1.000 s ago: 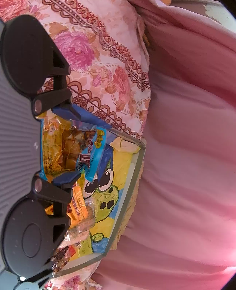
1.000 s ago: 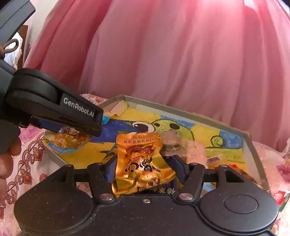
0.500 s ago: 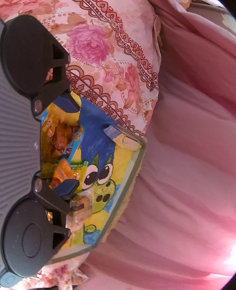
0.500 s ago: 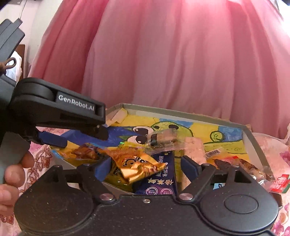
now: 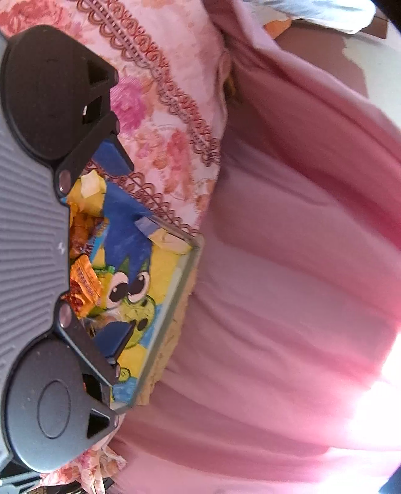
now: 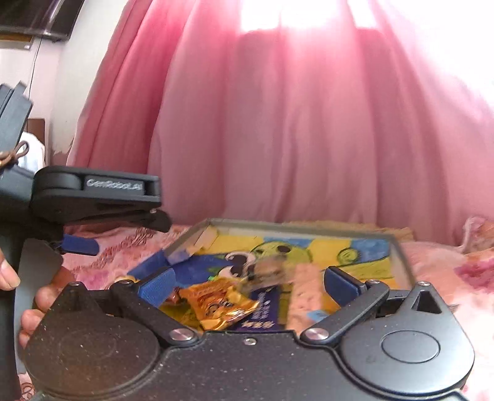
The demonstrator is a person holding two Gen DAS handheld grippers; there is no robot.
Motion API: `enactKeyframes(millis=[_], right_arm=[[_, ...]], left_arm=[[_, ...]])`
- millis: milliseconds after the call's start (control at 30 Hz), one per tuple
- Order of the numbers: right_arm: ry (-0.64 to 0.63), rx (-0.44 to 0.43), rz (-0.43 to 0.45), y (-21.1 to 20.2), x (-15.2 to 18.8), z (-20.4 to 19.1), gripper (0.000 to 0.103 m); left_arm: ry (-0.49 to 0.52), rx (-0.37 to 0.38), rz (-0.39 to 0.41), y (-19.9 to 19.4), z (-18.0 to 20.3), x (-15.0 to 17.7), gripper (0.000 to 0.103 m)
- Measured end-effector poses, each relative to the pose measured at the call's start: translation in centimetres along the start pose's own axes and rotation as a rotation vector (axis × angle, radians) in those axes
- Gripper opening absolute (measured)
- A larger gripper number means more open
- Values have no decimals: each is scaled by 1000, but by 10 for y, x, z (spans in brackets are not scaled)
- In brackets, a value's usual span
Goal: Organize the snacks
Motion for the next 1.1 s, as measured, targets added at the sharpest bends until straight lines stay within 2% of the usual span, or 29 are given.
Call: enactKeyframes(millis=[300, 600, 900, 1100], right_arm=[[45, 14, 64, -61, -33, 25, 102], [43, 38, 122, -109, -51, 28, 102], [59, 76, 163, -154, -39, 28, 102], [81, 106, 177, -166, -29, 26, 102]], left_arm=[[41, -24, 66, -57, 15, -8, 102], [89, -28, 115, -102, 24, -9, 103], [106, -82, 155, -135, 17, 6, 103], [145, -84, 183, -155, 22, 22, 103]])
Point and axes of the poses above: each gripper's, at about its wrist camera, not at the fingertips, and y roughly the way its jaws point, z to its right, x to its underside, the point moved 6 cm from there along y, roughly the way its jaws point
